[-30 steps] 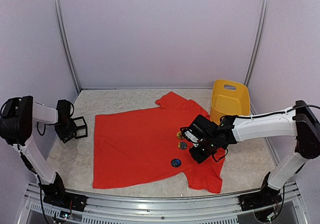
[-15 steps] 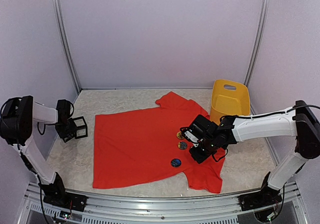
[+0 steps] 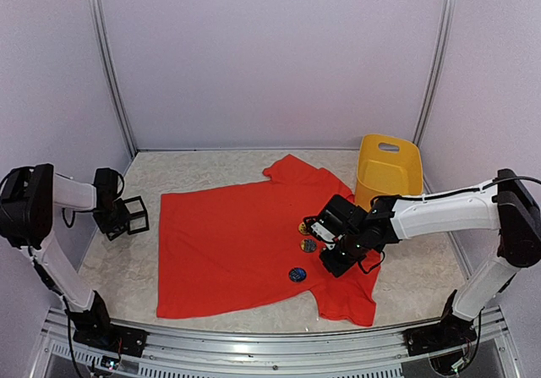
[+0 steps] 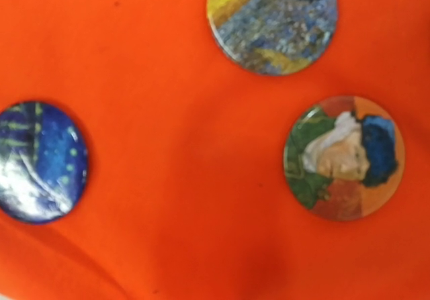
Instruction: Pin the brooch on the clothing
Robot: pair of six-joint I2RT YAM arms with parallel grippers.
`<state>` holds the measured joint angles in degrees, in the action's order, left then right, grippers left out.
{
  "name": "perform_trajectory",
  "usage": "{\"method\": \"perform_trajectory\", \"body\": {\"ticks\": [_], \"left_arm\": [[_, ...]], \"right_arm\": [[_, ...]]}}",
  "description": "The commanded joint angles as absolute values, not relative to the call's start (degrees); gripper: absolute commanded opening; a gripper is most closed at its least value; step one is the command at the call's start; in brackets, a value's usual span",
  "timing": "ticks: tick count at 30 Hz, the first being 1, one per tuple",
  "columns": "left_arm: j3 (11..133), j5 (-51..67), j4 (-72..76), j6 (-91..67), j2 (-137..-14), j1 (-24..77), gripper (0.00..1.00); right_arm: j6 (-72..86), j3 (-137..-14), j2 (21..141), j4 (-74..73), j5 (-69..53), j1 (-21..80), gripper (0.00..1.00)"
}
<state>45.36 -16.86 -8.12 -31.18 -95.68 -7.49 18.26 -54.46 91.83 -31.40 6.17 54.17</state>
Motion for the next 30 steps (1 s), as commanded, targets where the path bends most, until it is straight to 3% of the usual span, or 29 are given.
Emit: {"method": "perform_trajectory", "body": {"ticks": [1,20,30], "left_arm": [[44.04,-15.28,-8.35,-31.24,-92.67,-7.48,0.21],[43.19,-17.16,-12.77,-32.58,-80.28,-0.66,0.21],[51.16,-28.82,-17.38,-26.12,-67.79,22.39,0.21]], "right_arm": [[17.84,-54.93,92.44,-30.98,5.64,53.51,0.13],[16.77,-57.2,90.18,-29.75,3.87,53.07,0.13],[16.65,-60.68,81.9,-21.58,-8.98,44.06,0.16]]}}
